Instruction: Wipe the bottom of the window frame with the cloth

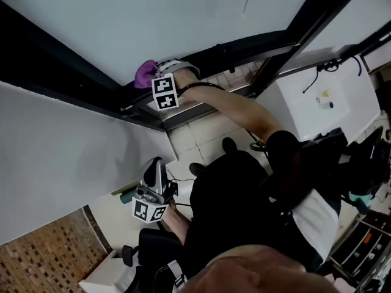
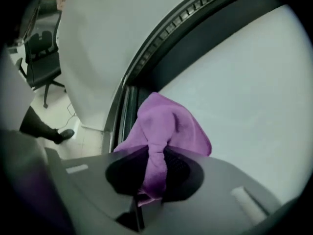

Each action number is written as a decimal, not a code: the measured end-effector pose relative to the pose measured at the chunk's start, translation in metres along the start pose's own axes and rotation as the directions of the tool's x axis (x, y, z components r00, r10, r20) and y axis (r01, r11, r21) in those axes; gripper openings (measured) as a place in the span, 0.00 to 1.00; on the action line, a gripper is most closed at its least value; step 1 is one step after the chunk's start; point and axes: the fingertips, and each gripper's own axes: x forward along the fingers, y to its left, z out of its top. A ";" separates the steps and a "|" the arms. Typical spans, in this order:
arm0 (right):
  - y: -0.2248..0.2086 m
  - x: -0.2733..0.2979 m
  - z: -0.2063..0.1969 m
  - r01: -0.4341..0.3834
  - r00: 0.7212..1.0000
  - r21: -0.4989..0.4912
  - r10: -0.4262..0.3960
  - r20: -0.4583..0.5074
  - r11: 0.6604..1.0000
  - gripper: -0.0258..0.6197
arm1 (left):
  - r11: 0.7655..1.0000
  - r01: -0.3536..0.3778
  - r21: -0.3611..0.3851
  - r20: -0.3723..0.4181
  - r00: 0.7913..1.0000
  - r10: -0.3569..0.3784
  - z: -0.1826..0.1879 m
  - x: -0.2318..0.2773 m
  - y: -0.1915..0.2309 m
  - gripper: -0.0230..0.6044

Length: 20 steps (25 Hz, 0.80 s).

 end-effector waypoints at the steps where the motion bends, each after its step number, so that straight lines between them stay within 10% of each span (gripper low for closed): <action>1: -0.003 -0.005 -0.027 0.013 0.998 -0.026 -0.015 -0.060 1.000 0.13 | 1.000 0.014 -0.003 -0.004 1.000 -0.014 -0.002 0.005 -0.002 0.04; 8: -0.016 -0.034 -0.169 -0.008 0.927 -0.133 -0.043 -0.373 0.991 0.13 | 0.995 0.096 -0.040 -0.032 0.995 -0.098 -0.020 0.039 -0.019 0.04; 13: -0.021 -0.065 -0.164 -0.083 0.970 0.083 0.099 -0.222 0.993 0.14 | 0.995 0.093 -0.035 -0.023 0.995 -0.093 -0.019 0.042 -0.027 0.04; 16: -0.062 -0.109 -0.168 -0.014 0.988 0.173 0.040 -0.149 0.985 0.14 | 0.998 0.046 -0.037 -0.014 0.999 -0.047 -0.016 0.031 -0.016 0.04; 20: -0.052 -0.086 -0.193 -0.029 0.940 -0.104 -0.008 -0.341 0.994 0.14 | 0.998 0.009 -0.069 0.002 1.000 -0.009 -0.022 0.024 -0.009 0.04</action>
